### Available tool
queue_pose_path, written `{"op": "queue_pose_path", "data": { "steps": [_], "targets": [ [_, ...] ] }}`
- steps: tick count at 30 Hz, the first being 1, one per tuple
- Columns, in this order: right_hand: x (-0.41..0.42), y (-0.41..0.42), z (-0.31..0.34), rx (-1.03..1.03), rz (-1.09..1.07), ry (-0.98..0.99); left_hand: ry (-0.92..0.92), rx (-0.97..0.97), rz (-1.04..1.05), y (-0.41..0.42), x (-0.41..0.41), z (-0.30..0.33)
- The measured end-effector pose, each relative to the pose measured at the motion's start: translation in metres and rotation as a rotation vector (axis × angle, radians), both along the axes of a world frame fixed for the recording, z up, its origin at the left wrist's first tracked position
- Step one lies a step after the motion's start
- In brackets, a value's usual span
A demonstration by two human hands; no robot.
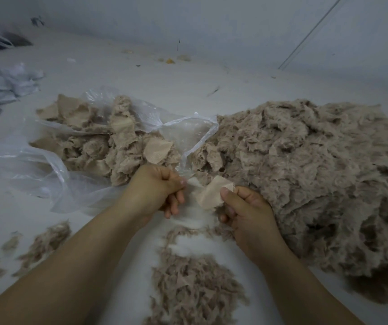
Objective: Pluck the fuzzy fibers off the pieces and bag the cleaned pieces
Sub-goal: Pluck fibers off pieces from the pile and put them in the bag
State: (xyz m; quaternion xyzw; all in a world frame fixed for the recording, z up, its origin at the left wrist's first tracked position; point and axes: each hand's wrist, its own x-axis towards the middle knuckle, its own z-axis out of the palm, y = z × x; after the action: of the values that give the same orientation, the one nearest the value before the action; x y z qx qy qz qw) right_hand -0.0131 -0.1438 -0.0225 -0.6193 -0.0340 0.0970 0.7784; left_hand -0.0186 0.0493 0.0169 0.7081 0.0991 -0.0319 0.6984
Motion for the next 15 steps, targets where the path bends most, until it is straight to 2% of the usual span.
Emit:
{"op": "queue_pose_path", "data": {
  "steps": [3,6,8,12,14,15],
  "targets": [
    [0.0,0.0,0.001,-0.019,0.005,-0.003,-0.055,0.106,-0.029,0.0,0.0,0.002],
    [-0.001,0.0,0.003,-0.026,0.032,-0.015,-0.041,0.07,-0.159,-0.014,-0.003,0.004],
    [-0.002,0.001,0.005,-0.033,0.029,-0.014,-0.092,0.035,-0.147,-0.022,-0.003,0.003],
    [-0.002,0.002,0.005,-0.007,-0.008,0.039,-0.296,0.076,0.054,-0.019,0.005,0.006],
    [-0.001,0.002,0.004,-0.015,-0.027,0.051,-0.401,0.223,0.24,-0.004,0.018,0.014],
    [-0.001,0.002,0.003,-0.025,-0.031,0.055,-0.473,0.378,0.34,0.007,0.025,0.018]
  ]
}}
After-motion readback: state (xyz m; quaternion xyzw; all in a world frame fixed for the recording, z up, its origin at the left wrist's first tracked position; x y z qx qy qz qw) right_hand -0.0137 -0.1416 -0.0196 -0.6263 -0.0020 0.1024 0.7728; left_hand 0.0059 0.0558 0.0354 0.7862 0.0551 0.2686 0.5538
